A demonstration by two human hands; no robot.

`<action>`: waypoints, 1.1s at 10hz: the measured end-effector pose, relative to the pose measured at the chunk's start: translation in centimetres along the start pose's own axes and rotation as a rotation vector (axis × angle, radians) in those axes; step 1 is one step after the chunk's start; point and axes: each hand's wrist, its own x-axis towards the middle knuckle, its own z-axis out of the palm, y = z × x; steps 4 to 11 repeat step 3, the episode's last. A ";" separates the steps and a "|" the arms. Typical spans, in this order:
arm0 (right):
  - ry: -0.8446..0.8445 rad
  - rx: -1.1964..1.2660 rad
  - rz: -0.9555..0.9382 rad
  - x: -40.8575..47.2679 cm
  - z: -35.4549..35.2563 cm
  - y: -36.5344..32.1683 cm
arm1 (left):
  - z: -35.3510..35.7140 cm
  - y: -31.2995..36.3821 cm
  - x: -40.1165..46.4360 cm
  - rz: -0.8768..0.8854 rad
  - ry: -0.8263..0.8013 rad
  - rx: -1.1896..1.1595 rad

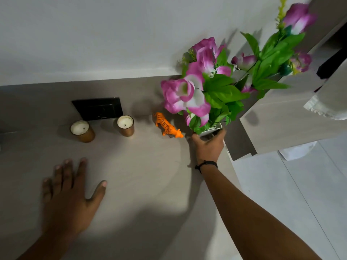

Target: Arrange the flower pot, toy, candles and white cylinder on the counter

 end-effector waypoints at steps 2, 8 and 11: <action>-0.016 0.010 0.000 0.3 0.1 -0.2 | 0.0 -0.1 -0.1 0.019 0.024 0.002; -0.025 -0.050 -0.019 -0.6 -0.3 0.0 | -0.1 0.0 0.0 0.010 0.052 -0.043; -0.025 -0.050 -0.019 -0.6 -0.3 0.0 | -0.1 0.0 0.0 0.010 0.052 -0.043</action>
